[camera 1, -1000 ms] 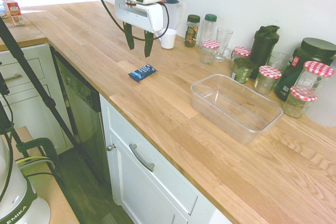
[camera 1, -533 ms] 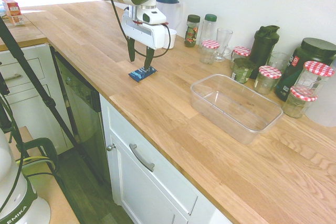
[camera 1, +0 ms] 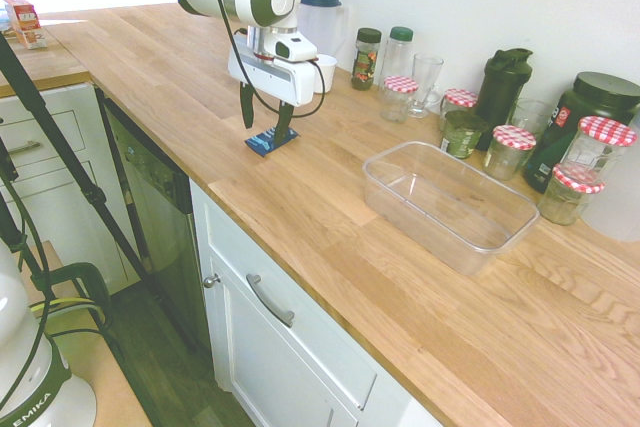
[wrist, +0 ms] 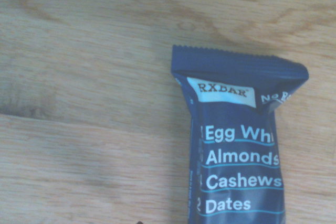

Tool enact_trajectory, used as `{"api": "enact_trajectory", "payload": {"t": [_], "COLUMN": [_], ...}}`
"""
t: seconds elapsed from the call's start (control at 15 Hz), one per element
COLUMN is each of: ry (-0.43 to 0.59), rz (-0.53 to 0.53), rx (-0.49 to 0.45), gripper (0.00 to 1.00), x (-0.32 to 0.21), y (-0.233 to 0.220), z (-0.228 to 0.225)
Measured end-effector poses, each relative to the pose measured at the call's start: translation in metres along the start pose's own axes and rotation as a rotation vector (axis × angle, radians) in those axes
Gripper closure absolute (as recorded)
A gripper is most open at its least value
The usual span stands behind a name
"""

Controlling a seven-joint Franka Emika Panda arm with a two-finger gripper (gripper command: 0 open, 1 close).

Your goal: Put the protein bar into the container

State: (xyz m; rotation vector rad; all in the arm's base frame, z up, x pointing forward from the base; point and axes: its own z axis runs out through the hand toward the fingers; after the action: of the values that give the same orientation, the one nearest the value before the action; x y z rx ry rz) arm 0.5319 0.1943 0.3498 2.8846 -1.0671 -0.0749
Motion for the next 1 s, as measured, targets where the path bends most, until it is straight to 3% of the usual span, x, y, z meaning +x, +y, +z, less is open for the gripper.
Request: {"api": "enact_trajectory", "payload": {"t": [0.33,0.4,1.0], "ry": [-0.004,-0.004,0.001], "rz": [-0.028,-0.026,-0.055], "rx": [-0.002,-0.001,0.002], "gripper": [0.0,1.0,1.0], "x": [0.003,0.005,0.007], "y": [-0.007,-0.007,-0.018], "z": [0.007,0.008,0.019]}}
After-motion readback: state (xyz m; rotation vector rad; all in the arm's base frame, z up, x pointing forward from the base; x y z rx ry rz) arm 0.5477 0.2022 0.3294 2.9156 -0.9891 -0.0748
